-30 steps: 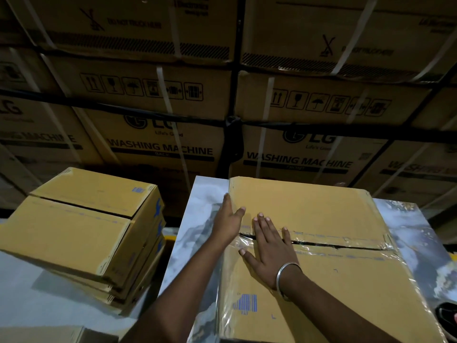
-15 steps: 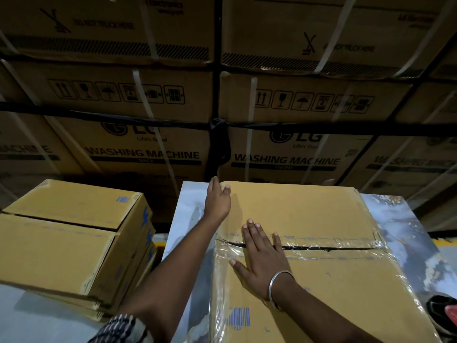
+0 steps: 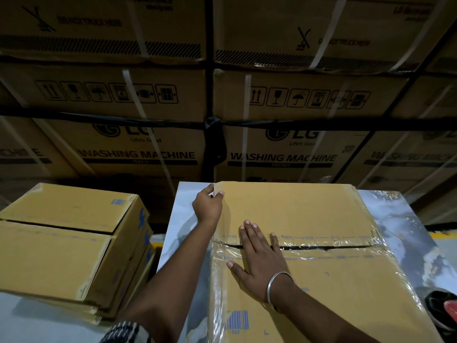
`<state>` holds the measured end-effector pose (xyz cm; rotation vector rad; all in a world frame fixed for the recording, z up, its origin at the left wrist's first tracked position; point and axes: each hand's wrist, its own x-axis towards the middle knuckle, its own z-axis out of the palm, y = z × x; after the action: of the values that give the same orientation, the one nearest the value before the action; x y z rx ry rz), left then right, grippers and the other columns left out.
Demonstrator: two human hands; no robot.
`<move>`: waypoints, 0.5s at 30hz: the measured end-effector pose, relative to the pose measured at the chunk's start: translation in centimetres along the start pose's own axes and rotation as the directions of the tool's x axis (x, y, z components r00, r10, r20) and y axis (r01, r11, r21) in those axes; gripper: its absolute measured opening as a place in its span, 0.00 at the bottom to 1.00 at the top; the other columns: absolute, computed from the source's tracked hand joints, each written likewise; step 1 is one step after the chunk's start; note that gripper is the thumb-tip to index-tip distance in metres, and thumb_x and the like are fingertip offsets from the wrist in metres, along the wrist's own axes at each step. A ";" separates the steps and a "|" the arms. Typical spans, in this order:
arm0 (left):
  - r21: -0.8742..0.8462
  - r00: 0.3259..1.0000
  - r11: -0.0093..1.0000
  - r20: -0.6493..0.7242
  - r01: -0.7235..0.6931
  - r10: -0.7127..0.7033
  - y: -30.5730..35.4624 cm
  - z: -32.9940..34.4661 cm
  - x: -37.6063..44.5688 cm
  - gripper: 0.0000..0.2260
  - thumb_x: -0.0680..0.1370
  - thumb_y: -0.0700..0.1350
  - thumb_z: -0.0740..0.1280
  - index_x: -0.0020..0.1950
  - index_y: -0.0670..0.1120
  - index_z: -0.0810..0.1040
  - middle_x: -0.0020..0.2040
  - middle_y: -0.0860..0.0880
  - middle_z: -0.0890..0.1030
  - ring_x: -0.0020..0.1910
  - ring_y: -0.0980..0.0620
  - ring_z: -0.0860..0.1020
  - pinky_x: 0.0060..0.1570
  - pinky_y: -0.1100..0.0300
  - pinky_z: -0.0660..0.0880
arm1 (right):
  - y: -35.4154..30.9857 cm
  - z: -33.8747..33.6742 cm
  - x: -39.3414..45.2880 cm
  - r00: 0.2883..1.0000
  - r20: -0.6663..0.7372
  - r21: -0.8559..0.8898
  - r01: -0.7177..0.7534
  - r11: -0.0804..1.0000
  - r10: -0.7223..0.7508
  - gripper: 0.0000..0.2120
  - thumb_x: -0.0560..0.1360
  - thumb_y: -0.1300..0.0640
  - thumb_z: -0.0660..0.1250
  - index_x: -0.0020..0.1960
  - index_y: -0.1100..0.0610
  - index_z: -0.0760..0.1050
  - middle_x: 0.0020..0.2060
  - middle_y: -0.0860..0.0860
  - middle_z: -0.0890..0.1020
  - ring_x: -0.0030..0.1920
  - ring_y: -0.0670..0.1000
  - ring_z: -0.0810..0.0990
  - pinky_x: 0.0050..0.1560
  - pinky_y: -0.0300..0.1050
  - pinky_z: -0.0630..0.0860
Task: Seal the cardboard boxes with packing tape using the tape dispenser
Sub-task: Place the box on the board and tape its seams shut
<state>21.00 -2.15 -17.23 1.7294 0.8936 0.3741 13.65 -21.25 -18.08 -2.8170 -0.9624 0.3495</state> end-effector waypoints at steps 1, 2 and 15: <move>-0.022 1.000 0.999 0.014 0.026 -0.026 0.0 -0.1 0.2 0.19 0.78 0.44 0.71 0.69 0.44 0.78 0.62 0.45 0.82 0.62 0.42 0.78 0.62 0.54 0.74 | 0.0 0.0 0.0 1.000 0.003 -0.001 -0.001 1.000 0.001 0.42 0.78 0.27 0.42 0.82 0.49 0.34 0.79 0.44 0.31 0.78 0.45 0.29 0.76 0.56 0.30; -0.034 0.999 0.998 0.025 0.047 -0.046 0.0 -0.1 0.4 0.19 0.78 0.44 0.71 0.69 0.44 0.78 0.63 0.45 0.81 0.63 0.43 0.78 0.62 0.53 0.73 | 0.0 0.0 0.0 1.000 0.003 0.003 -0.001 1.000 0.001 0.42 0.78 0.27 0.42 0.82 0.49 0.34 0.79 0.44 0.31 0.78 0.45 0.28 0.76 0.56 0.30; -0.146 0.980 0.969 0.033 0.197 -0.195 -0.2 -0.7 0.8 0.15 0.76 0.47 0.74 0.61 0.45 0.84 0.54 0.45 0.85 0.52 0.43 0.82 0.56 0.50 0.79 | -0.1 -0.2 -0.1 1.000 0.019 -0.001 0.002 1.000 -0.002 0.42 0.79 0.27 0.43 0.82 0.49 0.33 0.79 0.44 0.31 0.78 0.46 0.29 0.78 0.57 0.32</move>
<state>21.04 -1.07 -17.35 1.4915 0.9892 0.2856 13.56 -21.27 -17.81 -2.8190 -0.9691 0.3755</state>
